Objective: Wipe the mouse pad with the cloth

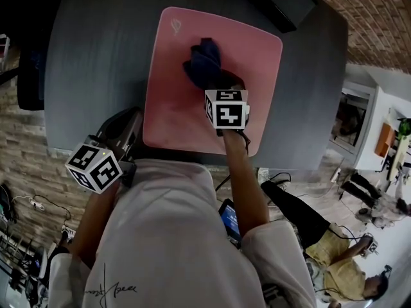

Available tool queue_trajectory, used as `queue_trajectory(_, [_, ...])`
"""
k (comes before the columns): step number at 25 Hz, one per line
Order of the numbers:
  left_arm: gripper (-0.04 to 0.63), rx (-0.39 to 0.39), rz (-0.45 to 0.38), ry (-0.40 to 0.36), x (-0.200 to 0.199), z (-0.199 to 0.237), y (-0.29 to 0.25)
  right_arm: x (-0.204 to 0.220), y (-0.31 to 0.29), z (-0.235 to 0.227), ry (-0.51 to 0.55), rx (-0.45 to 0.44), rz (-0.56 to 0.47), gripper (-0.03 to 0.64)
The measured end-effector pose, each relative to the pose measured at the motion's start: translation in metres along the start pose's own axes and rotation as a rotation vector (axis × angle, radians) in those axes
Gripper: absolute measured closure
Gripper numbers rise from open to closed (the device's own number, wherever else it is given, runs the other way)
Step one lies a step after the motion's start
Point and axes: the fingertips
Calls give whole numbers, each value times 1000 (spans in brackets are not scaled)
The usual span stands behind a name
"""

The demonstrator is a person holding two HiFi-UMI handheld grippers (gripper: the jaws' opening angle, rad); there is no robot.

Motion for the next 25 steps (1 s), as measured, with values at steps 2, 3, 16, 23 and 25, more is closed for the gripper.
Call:
queue_trajectory(2, [581,3,-1,0,0,0,1,0,-1,6,9,-9,0,532])
queue_trajectory(3, [581,5,-1,0,0,0,2,-1,-2,10,13,-16,-1,532])
queue_trajectory(16, [581,21,-47,11,-6,-7,4,10,1,50,74,-166,9,532])
queue_trajectory(23, [581,44,-65,-11,-4,-23,6,12,17,53,46,-206,-28,534])
queue_trajectory(25, [581,50,-69,-12,-1,-27,8,12,22,53,38,-213,-40,534])
Point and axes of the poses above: the fingertips, and each gripper's own axes: y backward along the fingers, z to its left, x out of its underside, and after that the axes turned 6 degrees about -x, right-handed
